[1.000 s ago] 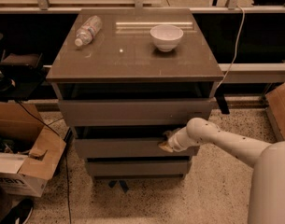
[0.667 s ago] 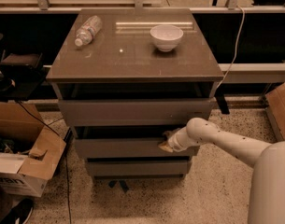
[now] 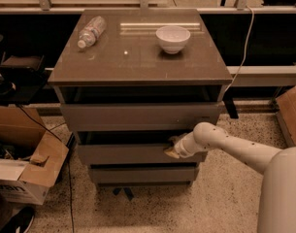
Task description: Open middle drawer
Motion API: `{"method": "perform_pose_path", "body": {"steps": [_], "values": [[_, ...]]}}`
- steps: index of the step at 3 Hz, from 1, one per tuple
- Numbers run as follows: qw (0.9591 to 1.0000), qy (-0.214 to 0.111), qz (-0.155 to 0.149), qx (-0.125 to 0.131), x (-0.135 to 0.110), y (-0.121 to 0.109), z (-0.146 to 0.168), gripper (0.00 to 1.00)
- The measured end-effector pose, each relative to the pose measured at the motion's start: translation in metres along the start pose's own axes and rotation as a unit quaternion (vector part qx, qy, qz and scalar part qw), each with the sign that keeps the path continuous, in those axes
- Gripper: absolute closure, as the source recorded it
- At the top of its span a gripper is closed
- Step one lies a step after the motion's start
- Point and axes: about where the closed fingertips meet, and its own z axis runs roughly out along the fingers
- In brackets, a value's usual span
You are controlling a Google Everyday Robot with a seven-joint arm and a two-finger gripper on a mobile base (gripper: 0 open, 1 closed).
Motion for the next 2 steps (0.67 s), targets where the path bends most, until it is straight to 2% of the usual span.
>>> {"method": "perform_pose_path", "body": {"steps": [1,2], "values": [[1.0000,0.000,0.000,0.000,0.0000,0.0000,0.0000,0.27],[1.0000,0.000,0.000,0.000,0.0000,0.0000,0.0000,0.00]]}}
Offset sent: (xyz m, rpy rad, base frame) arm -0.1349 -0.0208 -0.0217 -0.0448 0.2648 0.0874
